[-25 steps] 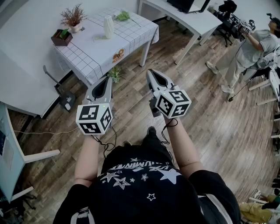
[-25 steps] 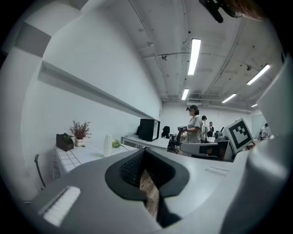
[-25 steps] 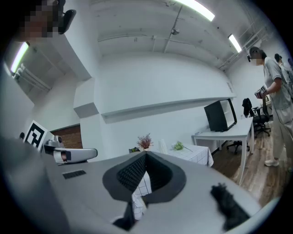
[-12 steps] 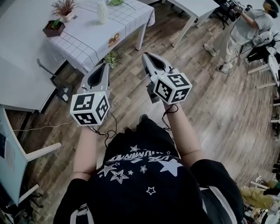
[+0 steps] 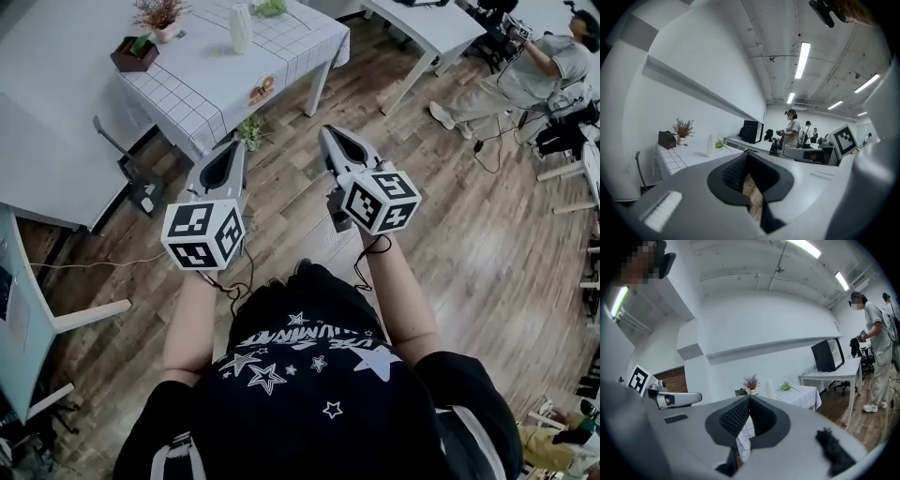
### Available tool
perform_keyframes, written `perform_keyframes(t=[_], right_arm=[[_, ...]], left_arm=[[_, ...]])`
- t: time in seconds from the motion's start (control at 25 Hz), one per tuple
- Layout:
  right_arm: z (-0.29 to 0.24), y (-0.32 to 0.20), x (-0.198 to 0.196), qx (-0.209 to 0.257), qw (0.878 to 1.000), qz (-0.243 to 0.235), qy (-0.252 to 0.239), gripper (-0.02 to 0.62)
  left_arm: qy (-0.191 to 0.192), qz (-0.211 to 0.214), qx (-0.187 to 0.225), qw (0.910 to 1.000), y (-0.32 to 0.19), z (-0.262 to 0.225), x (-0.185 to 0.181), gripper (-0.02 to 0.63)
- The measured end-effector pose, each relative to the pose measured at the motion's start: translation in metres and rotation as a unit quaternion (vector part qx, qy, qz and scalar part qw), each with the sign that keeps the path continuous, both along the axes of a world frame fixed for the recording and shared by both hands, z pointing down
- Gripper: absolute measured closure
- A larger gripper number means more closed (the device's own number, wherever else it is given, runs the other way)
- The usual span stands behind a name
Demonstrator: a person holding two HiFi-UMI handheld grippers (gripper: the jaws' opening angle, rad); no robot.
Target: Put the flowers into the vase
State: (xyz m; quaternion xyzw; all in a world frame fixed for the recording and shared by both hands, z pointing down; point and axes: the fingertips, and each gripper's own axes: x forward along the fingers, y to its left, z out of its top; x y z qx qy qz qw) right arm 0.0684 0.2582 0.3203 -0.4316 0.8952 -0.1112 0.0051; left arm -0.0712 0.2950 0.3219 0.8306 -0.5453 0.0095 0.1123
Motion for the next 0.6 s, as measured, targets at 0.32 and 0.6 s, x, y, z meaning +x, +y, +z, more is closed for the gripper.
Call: perform_keyframes(t=[0.32, 0.6], right_arm=[[-0.005, -0.009, 0.018, 0.023, 0.998, -0.003, -0.058, 0.584], [-0.006, -0.066, 0.025, 0.026, 0.998, -0.015, -0.062, 0.585]], left_arm=[[0.022, 0.038, 0.000, 0.9990, -0.009, 0.009, 0.015, 0.598], [-0.016, -0.001, 0.009, 0.9998, -0.056, 0.002, 0.014, 0.598]])
